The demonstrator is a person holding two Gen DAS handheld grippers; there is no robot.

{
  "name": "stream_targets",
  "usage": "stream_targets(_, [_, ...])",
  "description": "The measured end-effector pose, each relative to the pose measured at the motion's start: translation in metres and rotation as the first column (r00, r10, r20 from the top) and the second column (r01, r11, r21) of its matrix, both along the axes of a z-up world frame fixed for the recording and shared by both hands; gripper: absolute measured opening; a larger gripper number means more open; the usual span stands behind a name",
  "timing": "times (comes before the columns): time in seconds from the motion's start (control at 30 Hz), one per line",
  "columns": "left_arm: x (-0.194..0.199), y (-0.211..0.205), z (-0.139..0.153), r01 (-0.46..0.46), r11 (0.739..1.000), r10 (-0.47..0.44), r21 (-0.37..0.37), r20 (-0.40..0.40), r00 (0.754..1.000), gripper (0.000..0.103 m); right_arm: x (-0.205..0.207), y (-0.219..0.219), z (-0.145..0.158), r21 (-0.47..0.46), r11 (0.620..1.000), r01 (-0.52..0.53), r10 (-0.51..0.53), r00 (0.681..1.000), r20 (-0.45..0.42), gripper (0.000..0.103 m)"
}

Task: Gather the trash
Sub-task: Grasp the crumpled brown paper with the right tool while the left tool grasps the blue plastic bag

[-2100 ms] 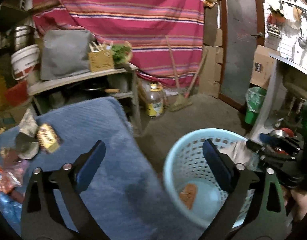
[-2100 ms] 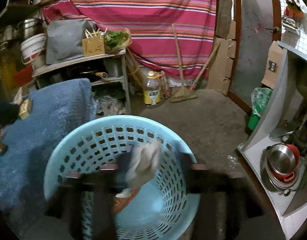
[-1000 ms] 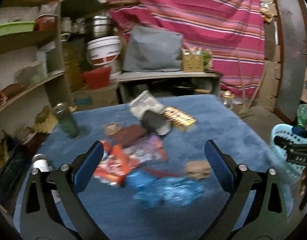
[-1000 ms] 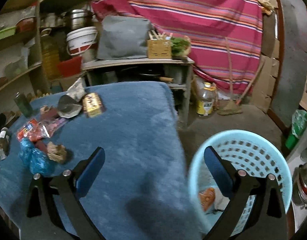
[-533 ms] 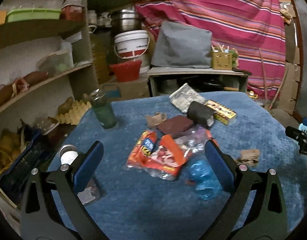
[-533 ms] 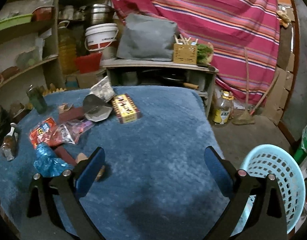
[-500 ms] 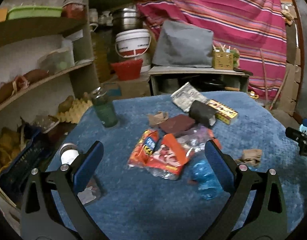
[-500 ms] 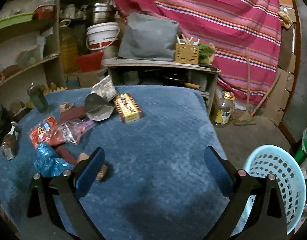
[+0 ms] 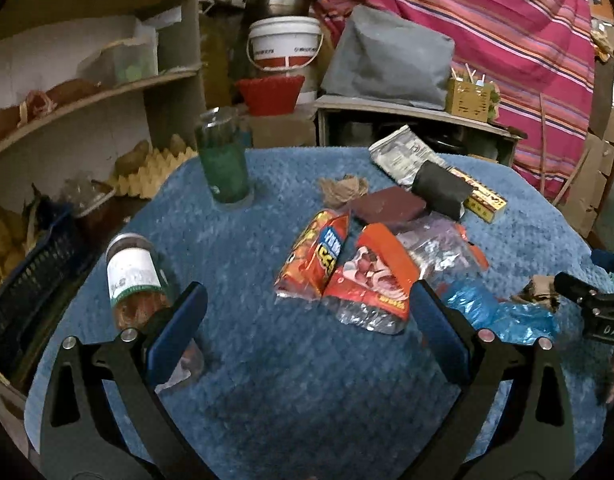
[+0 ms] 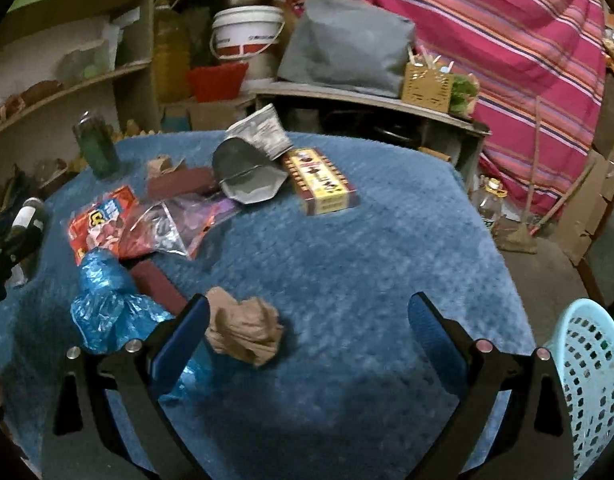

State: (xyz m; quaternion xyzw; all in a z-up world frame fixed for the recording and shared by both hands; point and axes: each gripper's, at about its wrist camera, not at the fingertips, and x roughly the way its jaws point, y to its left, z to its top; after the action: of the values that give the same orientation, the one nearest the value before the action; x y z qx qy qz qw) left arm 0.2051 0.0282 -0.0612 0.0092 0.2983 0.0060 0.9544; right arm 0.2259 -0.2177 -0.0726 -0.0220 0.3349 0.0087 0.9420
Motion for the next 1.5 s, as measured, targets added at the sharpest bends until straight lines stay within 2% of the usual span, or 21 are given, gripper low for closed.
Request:
stream_targets(0.1, [0.001,0.004,-0.004,-0.016,1.0,0.015,-0.015,-0.013,1.0,0.098,0.005,0.007,-0.004,-0.018,1.0,-0.017,0.017,1.0,-0.019,0.095])
stream_targets(0.2, [0.001,0.005,-0.006,-0.02,0.999,0.02,-0.026,-0.023,1.0,0.098,0.008,0.012,-0.011,-0.007,0.998,-0.056,0.055,0.997,-0.06,0.071])
stream_targets(0.27, [0.002,0.003,-0.007,-0.019,0.999,0.018,-0.028,-0.027,0.999,0.098,0.009,0.013,-0.013,0.028,0.996,-0.082,0.084,0.994,-0.076,0.061])
stream_targets(0.33, [0.001,0.001,-0.006,-0.01,0.999,0.009,-0.034,-0.03,1.0,0.098,0.009,0.013,-0.013,0.052,0.993,-0.103,0.107,0.991,-0.082,0.045])
stream_targets(0.37, [0.001,-0.001,-0.005,-0.004,0.999,0.003,-0.038,-0.031,1.0,0.098,0.009,0.014,-0.013,0.069,0.991,-0.117,0.123,0.989,-0.085,0.041])
stream_targets(0.57, [-0.003,-0.016,0.0,0.041,0.997,-0.044,-0.067,-0.034,0.998,0.098,0.001,0.01,-0.008,0.082,0.989,-0.127,0.132,0.99,-0.052,0.038])
stream_targets(0.7, [-0.006,-0.03,0.003,0.05,0.997,-0.052,-0.058,-0.027,0.998,0.098,-0.005,-0.005,-0.001,0.057,0.994,-0.091,0.093,0.995,-0.024,0.038])
stream_targets(0.8, [-0.005,-0.043,0.001,0.089,0.993,-0.093,-0.076,-0.042,0.995,0.098,-0.011,-0.019,0.002,0.034,0.997,-0.063,0.063,0.998,-0.011,0.038])
stream_targets(1.03, [-0.005,-0.088,-0.011,0.174,0.984,-0.177,-0.036,-0.067,0.982,0.097,-0.026,-0.055,0.005,0.025,1.0,-0.01,0.01,1.0,-0.002,0.038])
stream_targets(1.1, [-0.003,-0.098,-0.015,0.203,0.979,-0.205,-0.031,-0.085,0.975,0.093,-0.029,-0.065,0.006,0.03,1.0,0.003,-0.003,1.0,0.001,0.038])
stream_targets(1.23, [0.007,-0.112,-0.026,0.235,0.972,-0.235,-0.014,-0.134,0.963,0.072,-0.036,-0.084,0.006,0.047,0.998,0.034,-0.035,0.999,0.007,0.038])
stream_targets(1.37, [0.012,-0.115,-0.028,0.216,0.976,-0.212,0.006,-0.148,0.966,0.051,-0.044,-0.099,0.01,0.058,0.997,0.056,-0.058,0.998,0.022,0.038])
stream_targets(1.5, [0.013,-0.119,-0.02,0.207,0.978,-0.202,0.02,-0.141,0.969,0.037,-0.052,-0.113,0.013,0.068,0.995,0.077,-0.08,0.996,0.039,0.038])
